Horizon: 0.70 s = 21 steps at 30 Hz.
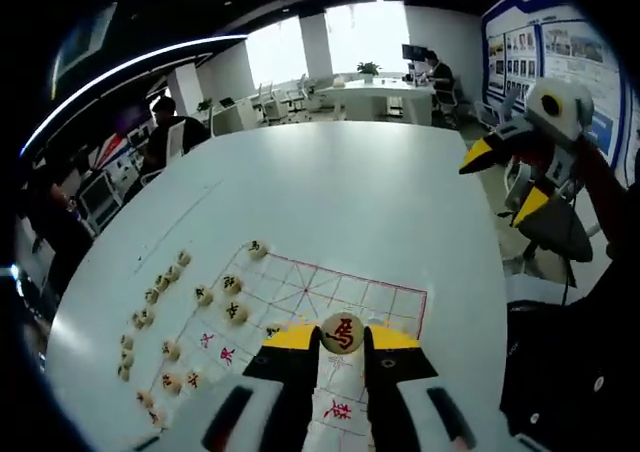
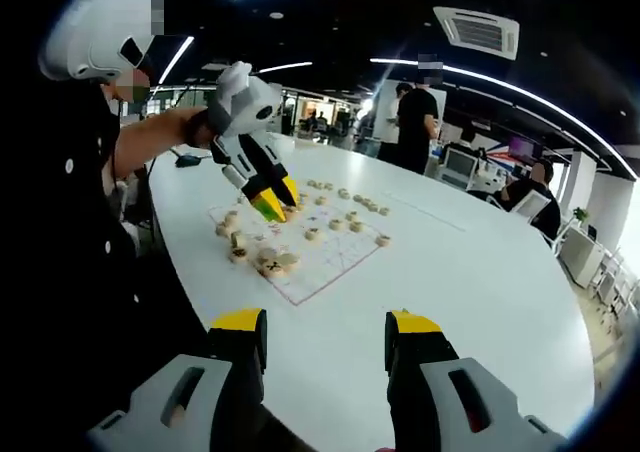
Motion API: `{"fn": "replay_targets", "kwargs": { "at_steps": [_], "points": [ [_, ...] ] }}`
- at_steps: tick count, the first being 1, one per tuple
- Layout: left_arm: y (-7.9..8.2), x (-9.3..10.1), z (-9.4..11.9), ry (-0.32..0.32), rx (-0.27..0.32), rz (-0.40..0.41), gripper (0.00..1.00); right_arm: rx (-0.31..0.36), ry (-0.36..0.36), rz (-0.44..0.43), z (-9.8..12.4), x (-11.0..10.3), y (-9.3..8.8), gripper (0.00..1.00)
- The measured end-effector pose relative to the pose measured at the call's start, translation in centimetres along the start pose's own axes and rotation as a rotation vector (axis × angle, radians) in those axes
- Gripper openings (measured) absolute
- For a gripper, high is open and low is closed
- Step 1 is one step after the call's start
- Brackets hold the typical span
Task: Pick up the chess pieces one by one and place each piece onto its starting position on the chessboard, setting the pieces on their correct points until all the chess pieces are arranged in the starting layout
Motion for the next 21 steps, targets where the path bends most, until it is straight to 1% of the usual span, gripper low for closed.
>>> {"fn": "replay_targets", "kwargs": {
  "at_steps": [5,6,7,13,16,18,21],
  "points": [
    [-2.4,-1.8,3.7,0.101,0.022,0.063,0.2,0.003,0.065,0.047,-1.8,-0.2,1.1,0.48],
    [-2.6,-1.9,3.9,0.108,0.023,0.069,0.2,0.004,0.068,0.05,-1.9,-0.2,1.2,0.48],
    [-3.7,-2.4,5.2,0.141,0.03,0.103,0.2,0.011,0.088,0.066,-2.5,-0.3,1.7,0.48],
    [-7.9,-3.4,9.5,0.235,0.037,0.202,0.2,0.031,0.144,0.115,-4.2,-0.7,3.4,0.48],
    [-10.1,-3.9,11.1,0.281,0.03,0.252,0.2,0.034,0.168,0.136,-5.0,-0.9,4.1,0.48],
    [-11.3,-3.9,12.0,0.304,0.032,0.288,0.2,0.037,0.183,0.146,-5.5,-1.1,4.4,0.48],
    [-12.5,-4.4,12.1,0.308,0.024,0.323,0.2,0.038,0.201,0.157,-6.0,-1.4,4.8,0.48]
  ]
}}
Point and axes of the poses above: the point that each gripper's makers call its tool centre point, and the gripper's own axes: z roughly backward along the fingers, x roughly to its right, y roughly out of its top, the point moved 8 cm from there along z, roughly backward along the fingers, and after that the axes turned 6 degrees about z, right-handed, at the moved point
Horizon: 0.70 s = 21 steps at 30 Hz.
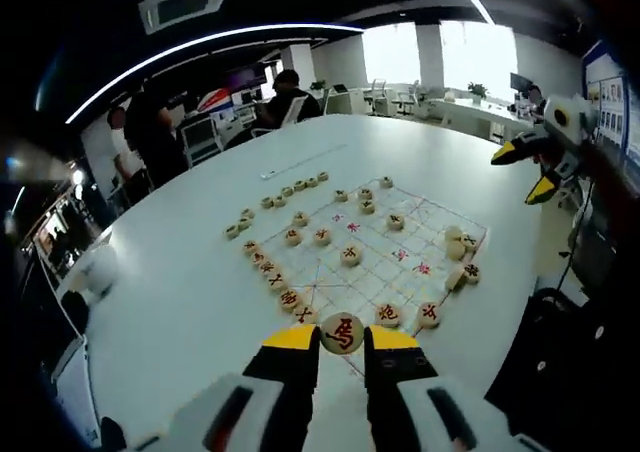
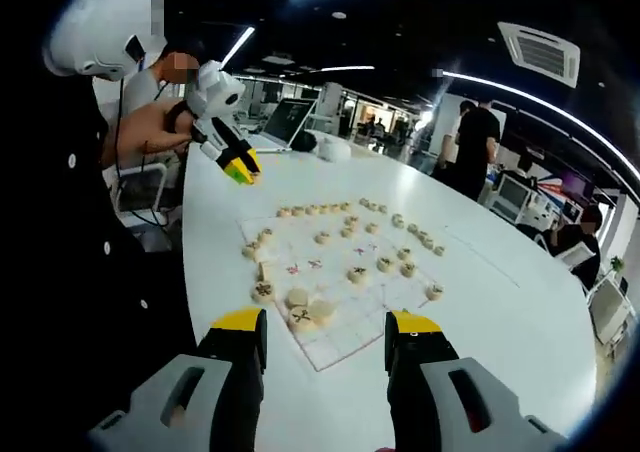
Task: Pick up the chess pieces one by one and place each piece onto its starting position on the chessboard, setting the pieces on their correct points until all the chess pieces are arranged in the starting layout
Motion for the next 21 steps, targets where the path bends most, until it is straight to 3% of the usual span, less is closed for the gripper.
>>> {"fn": "replay_targets", "kwargs": {
  "at_steps": [6,21],
  "points": [
    [-1.2,-0.4,-2.2,0.018,-0.033,0.007,0.2,-0.01,0.02,0.012,-0.4,-0.4,0.4,0.48],
    [-1.7,-1.0,-6.0,0.02,-0.095,0.005,0.2,-0.059,-0.018,-0.022,-0.3,-0.1,0.1,0.48]
  ]
}}
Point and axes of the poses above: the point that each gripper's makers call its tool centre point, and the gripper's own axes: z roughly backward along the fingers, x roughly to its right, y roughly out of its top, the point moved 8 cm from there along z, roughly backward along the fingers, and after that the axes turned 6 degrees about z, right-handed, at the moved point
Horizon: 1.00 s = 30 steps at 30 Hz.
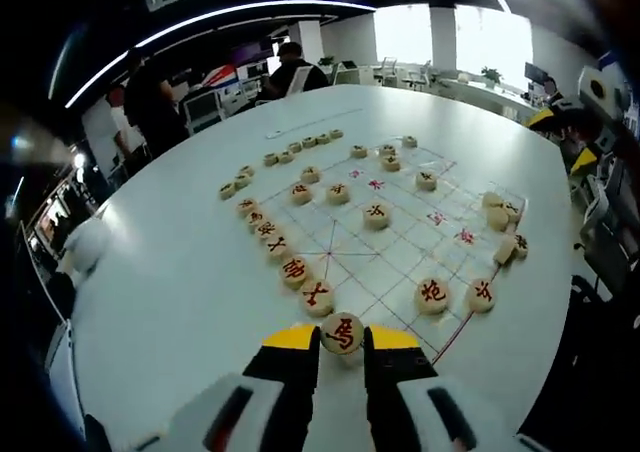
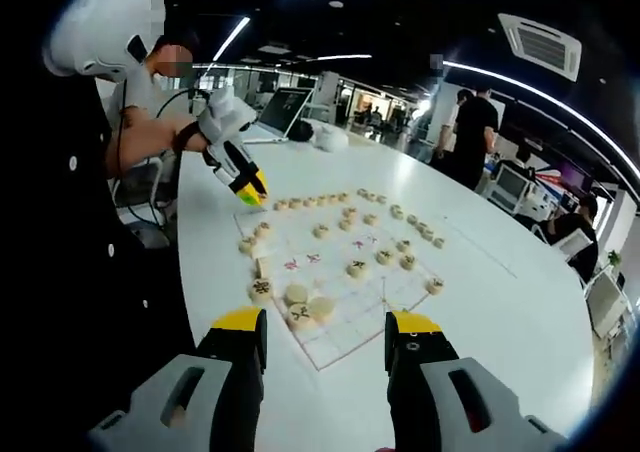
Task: Pick up the chess pieces one by one and place each piece onto its starting position on the chessboard, setting the pieces on their correct points until all the chess pieces are arranged in the starting layout
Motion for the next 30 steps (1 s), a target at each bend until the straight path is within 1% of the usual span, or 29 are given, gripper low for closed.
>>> {"fn": "replay_targets", "kwargs": {
  "at_steps": [3,10,15,24,27,29,30],
  "points": [
    [-0.1,0.0,0.0,-0.002,-0.006,-0.004,0.2,-0.003,-0.001,-0.002,-0.1,0.1,0.0,0.48],
    [-1.0,1.2,0.7,-0.034,-0.02,-0.009,0.2,-0.01,0.004,-0.006,-0.4,0.3,0.0,0.48],
    [-1.8,1.2,0.6,-0.025,-0.039,-0.005,0.2,-0.01,0.009,-0.005,-0.6,0.3,0.0,0.48],
    [-1.9,1.0,0.5,-0.037,-0.032,0.013,0.2,-0.011,0.011,-0.005,-0.7,0.3,0.0,0.48],
    [-1.9,1.0,0.5,-0.038,-0.029,0.001,0.2,-0.011,0.011,-0.006,-0.7,0.3,0.0,0.48],
    [-1.9,1.1,0.6,-0.041,-0.025,-0.013,0.22,-0.012,0.011,-0.006,-0.7,0.3,0.0,0.48],
    [-1.9,1.0,0.6,-0.043,-0.025,-0.011,0.25,-0.013,0.012,-0.006,-0.7,0.3,0.0,0.48]
  ]
}}
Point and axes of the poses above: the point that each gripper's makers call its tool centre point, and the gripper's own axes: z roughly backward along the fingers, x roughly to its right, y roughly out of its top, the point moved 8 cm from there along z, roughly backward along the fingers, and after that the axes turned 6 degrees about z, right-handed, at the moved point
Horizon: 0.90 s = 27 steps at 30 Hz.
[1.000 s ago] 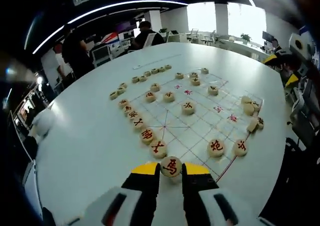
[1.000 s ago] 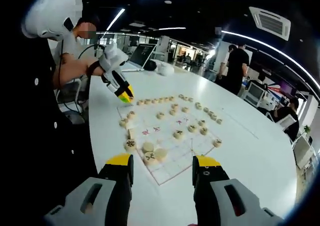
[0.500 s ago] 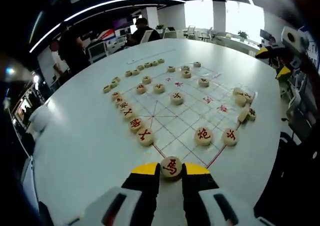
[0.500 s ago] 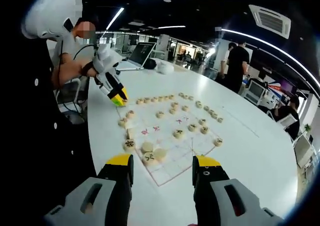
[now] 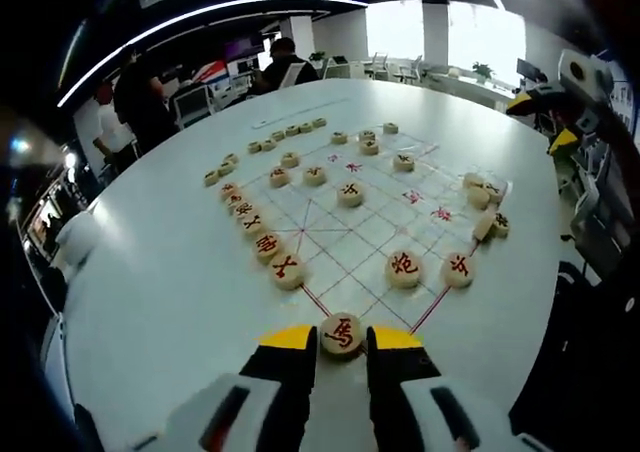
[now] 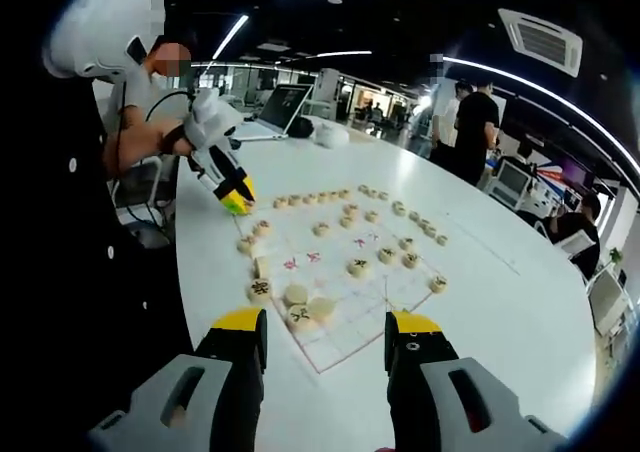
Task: Pick up the chess pieces one by one and place each piece onto its starting position on the chessboard, setting the pieces on their correct points until all the chess pieces are arranged in the starting layout
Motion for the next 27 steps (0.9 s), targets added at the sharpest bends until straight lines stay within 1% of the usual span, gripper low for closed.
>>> {"fn": "replay_targets", "kwargs": {
  "at_steps": [3,4,7,9,10,11,12,14,16,17,20,22,24,27],
  "points": [
    [0.1,-0.2,0.4,0.003,0.01,-0.009,0.29,-0.001,0.001,-0.001,0.0,0.0,0.0,0.48],
    [0.1,-0.3,0.7,0.005,0.021,-0.011,0.29,-0.003,0.0,-0.001,0.0,0.0,0.0,0.48],
    [0.3,-0.9,1.9,0.006,0.069,-0.009,0.34,-0.006,0.002,0.0,0.0,-0.1,0.0,0.48],
    [0.1,-1.4,2.8,0.016,0.112,-0.018,0.37,-0.008,0.002,0.0,0.2,-0.1,0.0,0.48],
    [-0.1,-1.8,3.3,0.031,0.124,-0.015,0.38,-0.009,0.002,-0.001,0.2,-0.2,-0.1,0.48],
    [-0.4,-2.6,3.9,0.068,0.146,-0.01,0.4,-0.011,0.002,-0.002,0.3,-0.2,-0.1,0.48],
    [-0.7,-3.2,4.4,0.085,0.166,-0.012,0.42,-0.013,0.002,-0.003,0.3,-0.2,-0.2,0.48],
    [-1.3,-4.1,5.5,0.091,0.203,0.006,0.45,-0.018,0.0,-0.006,0.4,-0.2,-0.3,0.48],
    [-1.9,-4.8,6.8,0.085,0.254,0.05,0.46,-0.022,-0.001,-0.006,0.5,-0.2,-0.4,0.48],
    [-2.0,-4.9,7.0,0.082,0.261,0.058,0.46,-0.023,-0.002,-0.006,0.6,-0.2,-0.4,0.48],
    [-3.1,-5.5,8.9,0.049,0.32,0.122,0.5,-0.027,-0.005,-0.007,0.7,-0.3,-0.3,0.48],
    [-3.7,-5.4,9.7,0.013,0.358,0.16,0.53,-0.03,-0.006,-0.008,0.7,-0.3,-0.4,0.48],
    [-4.1,-5.4,10.1,-0.008,0.374,0.181,0.54,-0.033,-0.006,-0.009,0.7,-0.4,-0.4,0.48],
    [-4.4,-5.4,10.0,-0.006,0.376,0.191,0.56,-0.037,-0.002,-0.006,0.5,-0.4,-0.3,0.48]
  ]
}}
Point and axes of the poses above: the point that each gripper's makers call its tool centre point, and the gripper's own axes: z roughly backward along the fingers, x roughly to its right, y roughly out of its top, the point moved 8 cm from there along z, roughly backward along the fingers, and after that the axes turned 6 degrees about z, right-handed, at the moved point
